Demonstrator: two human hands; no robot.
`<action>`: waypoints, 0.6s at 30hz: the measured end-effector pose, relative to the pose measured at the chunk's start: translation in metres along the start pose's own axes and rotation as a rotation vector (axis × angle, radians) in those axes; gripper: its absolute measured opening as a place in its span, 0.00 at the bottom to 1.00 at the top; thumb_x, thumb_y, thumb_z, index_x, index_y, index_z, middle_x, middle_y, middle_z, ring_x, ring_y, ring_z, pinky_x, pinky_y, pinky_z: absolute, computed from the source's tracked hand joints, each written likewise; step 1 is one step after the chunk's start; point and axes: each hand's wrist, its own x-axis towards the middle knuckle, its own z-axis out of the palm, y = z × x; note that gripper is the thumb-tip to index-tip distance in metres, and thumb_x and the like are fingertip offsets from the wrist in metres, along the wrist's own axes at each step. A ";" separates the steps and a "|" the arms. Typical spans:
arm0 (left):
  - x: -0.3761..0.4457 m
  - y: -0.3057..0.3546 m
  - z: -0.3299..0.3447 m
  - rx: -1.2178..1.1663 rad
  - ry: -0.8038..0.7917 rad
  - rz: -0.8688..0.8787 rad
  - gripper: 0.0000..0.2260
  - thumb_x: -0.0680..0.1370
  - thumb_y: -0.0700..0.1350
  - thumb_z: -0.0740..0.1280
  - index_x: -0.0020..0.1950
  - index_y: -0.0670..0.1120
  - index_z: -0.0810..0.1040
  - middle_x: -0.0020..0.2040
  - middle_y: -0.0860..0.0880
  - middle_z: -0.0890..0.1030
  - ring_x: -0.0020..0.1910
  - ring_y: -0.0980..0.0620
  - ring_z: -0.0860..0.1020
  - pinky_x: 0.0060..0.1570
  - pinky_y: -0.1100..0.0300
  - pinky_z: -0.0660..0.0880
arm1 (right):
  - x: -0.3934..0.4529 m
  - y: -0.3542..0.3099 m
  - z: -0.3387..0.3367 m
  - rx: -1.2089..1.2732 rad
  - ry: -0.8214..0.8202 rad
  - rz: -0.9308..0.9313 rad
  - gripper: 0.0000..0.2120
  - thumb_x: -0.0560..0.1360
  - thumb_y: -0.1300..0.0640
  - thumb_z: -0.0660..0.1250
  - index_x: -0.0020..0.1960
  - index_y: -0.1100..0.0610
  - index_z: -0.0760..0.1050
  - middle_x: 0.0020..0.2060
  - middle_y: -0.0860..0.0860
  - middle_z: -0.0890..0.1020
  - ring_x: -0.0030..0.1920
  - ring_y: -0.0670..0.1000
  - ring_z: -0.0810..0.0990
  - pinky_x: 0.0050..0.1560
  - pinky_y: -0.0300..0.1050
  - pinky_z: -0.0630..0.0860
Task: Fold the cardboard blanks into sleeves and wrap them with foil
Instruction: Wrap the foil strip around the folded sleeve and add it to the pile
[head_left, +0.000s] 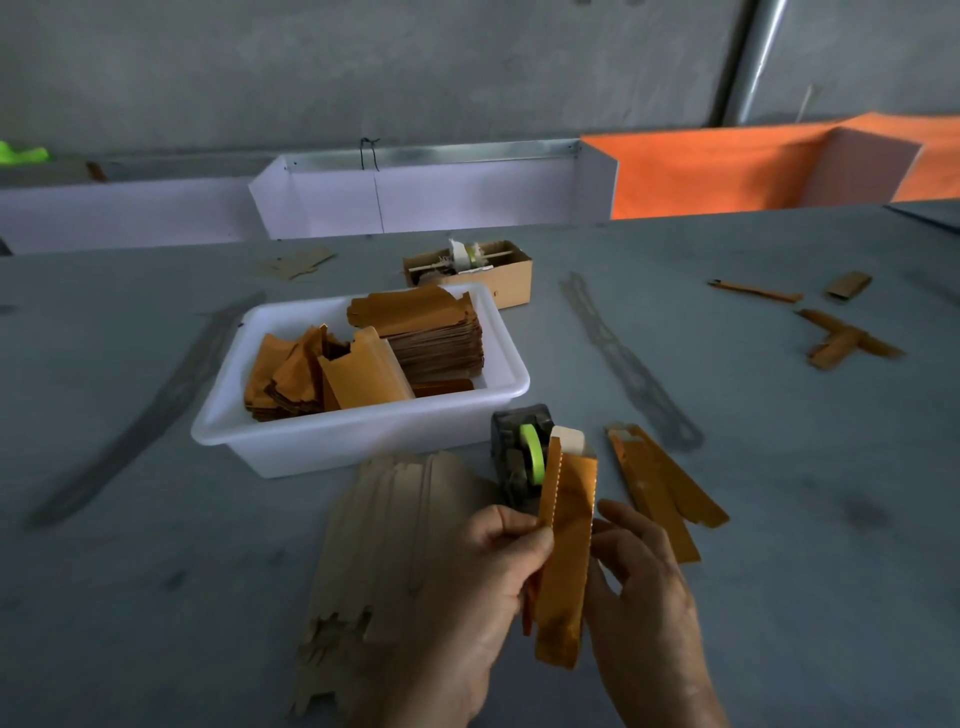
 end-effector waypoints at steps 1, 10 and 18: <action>0.000 0.000 0.000 0.011 -0.002 0.006 0.04 0.78 0.43 0.66 0.44 0.44 0.78 0.24 0.57 0.75 0.21 0.63 0.72 0.23 0.71 0.66 | -0.001 0.001 0.001 -0.005 0.011 -0.008 0.03 0.72 0.58 0.71 0.39 0.52 0.78 0.63 0.43 0.71 0.60 0.44 0.74 0.53 0.33 0.70; 0.000 0.006 0.002 0.091 0.023 0.009 0.04 0.78 0.44 0.67 0.43 0.48 0.78 0.29 0.57 0.79 0.27 0.61 0.77 0.28 0.66 0.72 | 0.005 -0.002 -0.002 -0.166 0.054 -0.166 0.04 0.71 0.62 0.71 0.37 0.60 0.78 0.51 0.49 0.77 0.45 0.47 0.78 0.43 0.35 0.74; -0.003 0.017 0.002 0.020 0.036 -0.049 0.05 0.75 0.40 0.69 0.39 0.46 0.78 0.24 0.55 0.75 0.18 0.62 0.68 0.19 0.71 0.62 | 0.008 0.001 -0.040 0.331 0.055 0.148 0.08 0.73 0.65 0.68 0.37 0.54 0.78 0.34 0.50 0.82 0.40 0.49 0.81 0.43 0.44 0.78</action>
